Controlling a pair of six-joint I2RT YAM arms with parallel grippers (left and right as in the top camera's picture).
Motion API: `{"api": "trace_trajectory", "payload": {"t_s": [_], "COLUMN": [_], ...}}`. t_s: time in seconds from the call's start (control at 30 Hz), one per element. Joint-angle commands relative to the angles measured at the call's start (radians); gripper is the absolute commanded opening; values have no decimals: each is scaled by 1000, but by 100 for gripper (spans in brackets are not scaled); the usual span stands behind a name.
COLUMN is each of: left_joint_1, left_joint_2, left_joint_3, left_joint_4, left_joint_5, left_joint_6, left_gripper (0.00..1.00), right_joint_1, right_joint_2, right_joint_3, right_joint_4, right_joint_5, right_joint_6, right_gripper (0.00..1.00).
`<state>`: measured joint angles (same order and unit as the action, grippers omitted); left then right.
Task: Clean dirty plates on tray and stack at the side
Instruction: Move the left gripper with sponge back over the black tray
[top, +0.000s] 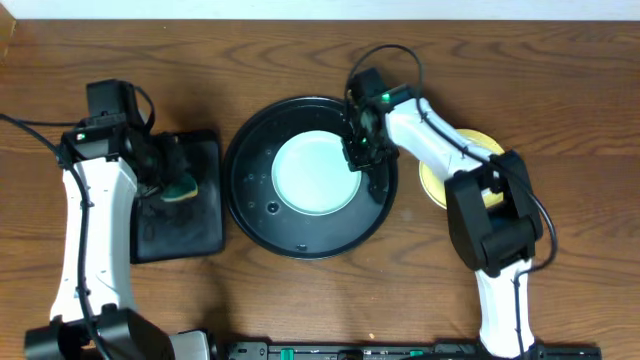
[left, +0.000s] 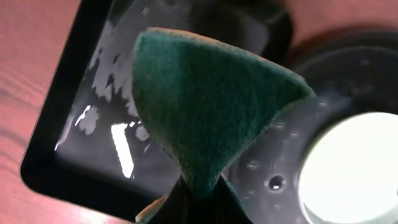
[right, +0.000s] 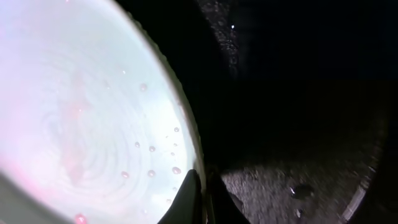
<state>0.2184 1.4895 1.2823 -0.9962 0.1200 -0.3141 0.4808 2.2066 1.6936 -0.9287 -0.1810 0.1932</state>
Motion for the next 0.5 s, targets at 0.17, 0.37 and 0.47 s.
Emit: {"api": "trace_trajectory", "payload": {"t_s": [0.17,0.37,0.47], "left_joint_1": [24,24,24], "left_joint_2": [105,149,151], "left_joint_3": [-88,-88,-88], "left_joint_4": [4,24,39], "left_joint_5": [-9,-9,-9], "left_joint_6": [-5,-5,-5], "left_gripper": [8,7,7], "right_joint_1": [129,222,293], "right_joint_2": [-261,-320,-339], "right_joint_3": [1,1,1], "right_joint_4": [-9,-12,-18], "right_joint_5": [544,753,938], "right_joint_6": [-22,-22,-2], "right_gripper": [1,1,1]}}
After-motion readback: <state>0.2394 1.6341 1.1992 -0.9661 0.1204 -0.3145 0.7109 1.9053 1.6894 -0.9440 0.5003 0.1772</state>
